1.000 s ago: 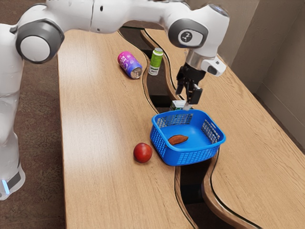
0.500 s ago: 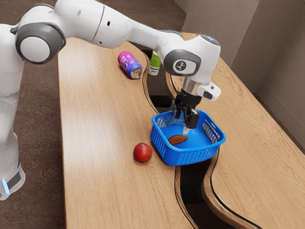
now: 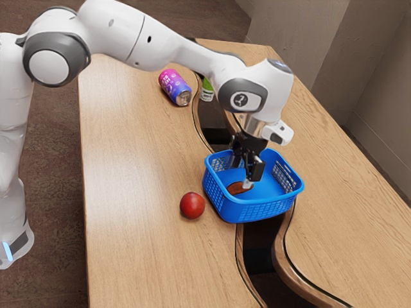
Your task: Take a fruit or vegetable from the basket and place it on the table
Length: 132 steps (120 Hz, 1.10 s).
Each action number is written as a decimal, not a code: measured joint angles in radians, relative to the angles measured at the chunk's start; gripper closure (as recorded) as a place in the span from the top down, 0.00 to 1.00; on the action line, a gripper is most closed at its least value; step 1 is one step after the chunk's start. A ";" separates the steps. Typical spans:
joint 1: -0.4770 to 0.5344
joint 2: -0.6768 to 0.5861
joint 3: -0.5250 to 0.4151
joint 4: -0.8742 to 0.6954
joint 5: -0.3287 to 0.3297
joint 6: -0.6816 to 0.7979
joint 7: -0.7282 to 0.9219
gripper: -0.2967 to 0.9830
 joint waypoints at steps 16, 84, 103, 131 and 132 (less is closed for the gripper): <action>0.001 0.018 0.001 0.001 0.004 0.006 -0.001 0.78; -0.014 0.061 -0.002 -0.017 0.039 0.044 -0.002 0.77; -0.015 0.077 -0.002 -0.017 0.039 0.053 -0.003 0.77; -0.014 0.082 -0.002 -0.015 0.039 0.060 -0.006 0.51; -0.014 0.083 -0.002 -0.015 0.039 0.060 -0.006 0.50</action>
